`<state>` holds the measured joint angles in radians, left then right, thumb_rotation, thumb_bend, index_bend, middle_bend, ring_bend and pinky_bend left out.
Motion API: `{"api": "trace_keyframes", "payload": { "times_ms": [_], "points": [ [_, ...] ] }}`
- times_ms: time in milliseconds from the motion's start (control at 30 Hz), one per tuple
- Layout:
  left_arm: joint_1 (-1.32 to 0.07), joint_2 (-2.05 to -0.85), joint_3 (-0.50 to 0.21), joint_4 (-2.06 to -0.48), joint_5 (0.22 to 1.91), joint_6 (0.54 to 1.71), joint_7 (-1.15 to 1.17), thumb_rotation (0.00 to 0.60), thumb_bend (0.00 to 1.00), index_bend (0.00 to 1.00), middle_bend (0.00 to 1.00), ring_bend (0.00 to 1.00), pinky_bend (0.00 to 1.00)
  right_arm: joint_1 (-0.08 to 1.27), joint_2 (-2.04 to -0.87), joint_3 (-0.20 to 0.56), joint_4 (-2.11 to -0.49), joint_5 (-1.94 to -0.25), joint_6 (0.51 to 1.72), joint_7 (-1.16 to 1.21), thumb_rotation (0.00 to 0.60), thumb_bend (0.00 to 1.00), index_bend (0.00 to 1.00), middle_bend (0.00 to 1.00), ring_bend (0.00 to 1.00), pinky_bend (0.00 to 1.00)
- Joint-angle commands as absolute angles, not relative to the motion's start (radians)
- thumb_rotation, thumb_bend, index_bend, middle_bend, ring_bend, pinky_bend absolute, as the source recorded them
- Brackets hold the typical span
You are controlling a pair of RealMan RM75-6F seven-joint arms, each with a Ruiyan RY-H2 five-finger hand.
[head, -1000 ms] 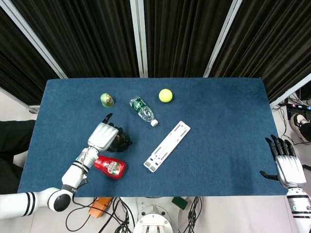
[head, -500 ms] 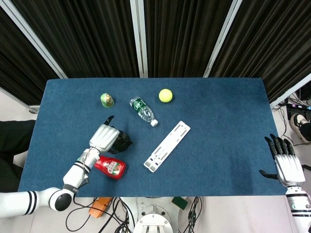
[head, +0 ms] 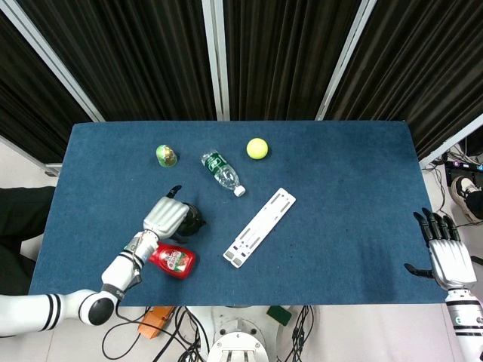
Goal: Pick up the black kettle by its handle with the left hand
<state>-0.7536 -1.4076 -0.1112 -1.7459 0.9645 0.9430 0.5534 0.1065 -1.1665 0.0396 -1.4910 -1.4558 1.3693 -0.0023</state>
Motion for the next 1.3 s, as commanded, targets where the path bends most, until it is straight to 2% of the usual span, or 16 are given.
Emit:
{"api": "trace_keyframes", "payload": {
  "times_ms": [33,200,333,433,500,600,833,1033,1200,1300],
  "points": [
    [-0.757,-1.41,-0.111,-1.744,0.959,0.942,0.544,0.541,0.1,0.87,0.94,0.81,0.0,0.107,-1.166,0.041,-1.49,-1.456,1.37,-0.001,0.6,0.04,0.0,0.0,0.0,0.0],
    [-0.762,-1.408,-0.11,-1.744,0.95,0.932,0.516,0.466,0.09,0.97,1.0,0.9,0.0,0.109,-1.166,0.043,-1.488,-1.453,1.367,0.002,0.6,0.04,0.0,0.0,0.0,0.0],
    [-0.767,-1.403,-0.113,-1.742,0.942,0.918,0.487,0.392,0.08,1.0,1.0,0.94,0.0,0.108,-1.166,0.043,-1.487,-1.449,1.365,0.005,0.6,0.04,0.0,0.0,0.0,0.0],
    [-0.77,-1.401,-0.117,-1.74,0.943,0.915,0.466,0.279,0.07,1.0,1.0,0.96,0.0,0.106,-1.165,0.043,-1.487,-1.447,1.368,0.007,0.6,0.04,0.0,0.0,0.0,0.0],
    [-0.77,-1.4,-0.12,-1.738,0.946,0.917,0.452,0.183,0.05,1.0,1.0,0.98,0.0,0.104,-1.165,0.044,-1.487,-1.447,1.371,0.008,0.6,0.04,0.0,0.0,0.0,0.0],
    [-0.768,-1.4,-0.125,-1.734,0.958,0.924,0.428,0.12,0.03,1.0,1.0,0.99,0.0,0.102,-1.166,0.044,-1.487,-1.445,1.374,0.01,0.6,0.04,0.0,0.0,0.0,0.0],
    [-0.757,-1.388,-0.131,-1.732,0.978,0.973,0.419,0.102,0.02,1.0,1.0,1.0,0.07,0.098,-1.165,0.044,-1.489,-1.448,1.381,0.011,0.6,0.04,0.0,0.0,0.0,0.0],
    [-0.741,-1.38,-0.14,-1.733,0.986,1.026,0.421,0.098,0.04,1.0,1.0,1.0,0.25,0.096,-1.168,0.04,-1.489,-1.456,1.383,0.013,0.6,0.04,0.0,0.0,0.0,0.0],
    [-0.733,-1.365,-0.14,-1.735,0.987,1.058,0.447,0.09,0.07,1.0,1.0,1.0,0.45,0.091,-1.168,0.038,-1.486,-1.46,1.393,0.016,0.6,0.04,0.0,0.0,0.0,0.0],
    [-0.731,-1.357,-0.139,-1.737,0.986,1.072,0.466,0.09,0.08,1.0,1.0,1.0,0.53,0.089,-1.168,0.037,-1.485,-1.464,1.398,0.019,0.6,0.04,0.0,0.0,0.0,0.0]
  ]
}}
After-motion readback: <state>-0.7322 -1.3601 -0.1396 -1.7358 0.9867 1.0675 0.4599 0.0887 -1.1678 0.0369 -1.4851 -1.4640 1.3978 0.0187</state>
